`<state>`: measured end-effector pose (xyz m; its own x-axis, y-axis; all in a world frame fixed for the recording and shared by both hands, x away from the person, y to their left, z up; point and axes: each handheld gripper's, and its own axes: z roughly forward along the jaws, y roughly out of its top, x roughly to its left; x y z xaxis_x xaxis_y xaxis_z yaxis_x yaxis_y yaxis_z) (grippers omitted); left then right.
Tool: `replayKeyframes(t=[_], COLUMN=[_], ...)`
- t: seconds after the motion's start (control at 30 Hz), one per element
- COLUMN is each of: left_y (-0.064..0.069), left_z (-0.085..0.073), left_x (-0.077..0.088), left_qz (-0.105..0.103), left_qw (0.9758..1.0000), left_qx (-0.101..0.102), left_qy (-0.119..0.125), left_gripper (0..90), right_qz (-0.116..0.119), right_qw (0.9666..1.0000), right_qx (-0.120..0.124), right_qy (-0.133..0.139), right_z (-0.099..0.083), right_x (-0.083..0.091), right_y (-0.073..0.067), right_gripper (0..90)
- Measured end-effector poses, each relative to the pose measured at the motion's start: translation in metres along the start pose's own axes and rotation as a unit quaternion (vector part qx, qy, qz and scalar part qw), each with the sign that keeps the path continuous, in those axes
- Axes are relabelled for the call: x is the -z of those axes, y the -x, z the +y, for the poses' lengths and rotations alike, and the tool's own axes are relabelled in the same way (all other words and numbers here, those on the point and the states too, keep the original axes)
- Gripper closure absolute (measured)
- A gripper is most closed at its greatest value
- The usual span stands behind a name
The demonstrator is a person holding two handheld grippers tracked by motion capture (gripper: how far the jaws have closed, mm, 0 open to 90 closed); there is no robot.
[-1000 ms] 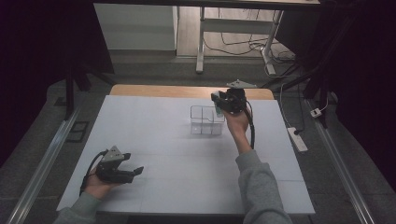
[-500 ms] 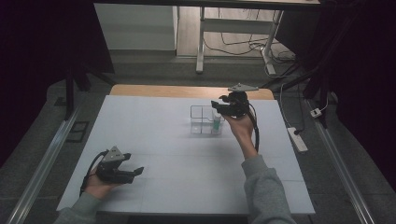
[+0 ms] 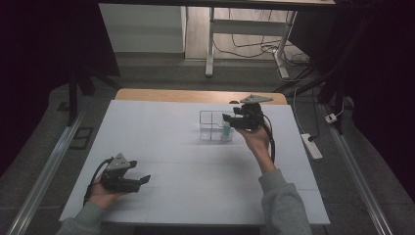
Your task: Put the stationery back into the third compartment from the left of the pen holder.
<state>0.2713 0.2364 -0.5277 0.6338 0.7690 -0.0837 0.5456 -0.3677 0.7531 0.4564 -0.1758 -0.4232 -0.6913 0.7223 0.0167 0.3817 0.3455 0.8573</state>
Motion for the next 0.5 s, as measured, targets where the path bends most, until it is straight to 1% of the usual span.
replayKeyframes(t=[0.13, 0.17, 0.27, 0.5], left_y=[0.001, 0.001, 0.001, 0.000], left_z=[0.000, 0.001, 0.001, 0.001], left_x=[0.000, 0.000, 0.000, -0.001], left_qz=[0.001, 0.001, 0.000, -0.001], left_qw=[1.0000, 1.0000, 1.0000, 1.0000], left_qx=[-0.001, -0.001, 0.000, -0.001], left_qy=[0.000, 0.001, 0.002, 0.000], left_gripper=[20.6, 20.6, 20.6, 20.6], right_qz=[0.007, 0.007, 0.011, 0.015], right_qw=[1.0000, 0.9999, 0.9999, 0.9994], right_qx=[0.000, 0.003, 0.005, 0.024], right_qy=[-0.003, -0.007, -0.008, -0.020], right_z=[-0.006, -0.008, -0.012, -0.023], right_x=[0.007, 0.009, 0.014, 0.024], right_y=[-0.004, -0.004, -0.008, -0.018], right_gripper=[42.1, 42.0, 41.9, 40.8])
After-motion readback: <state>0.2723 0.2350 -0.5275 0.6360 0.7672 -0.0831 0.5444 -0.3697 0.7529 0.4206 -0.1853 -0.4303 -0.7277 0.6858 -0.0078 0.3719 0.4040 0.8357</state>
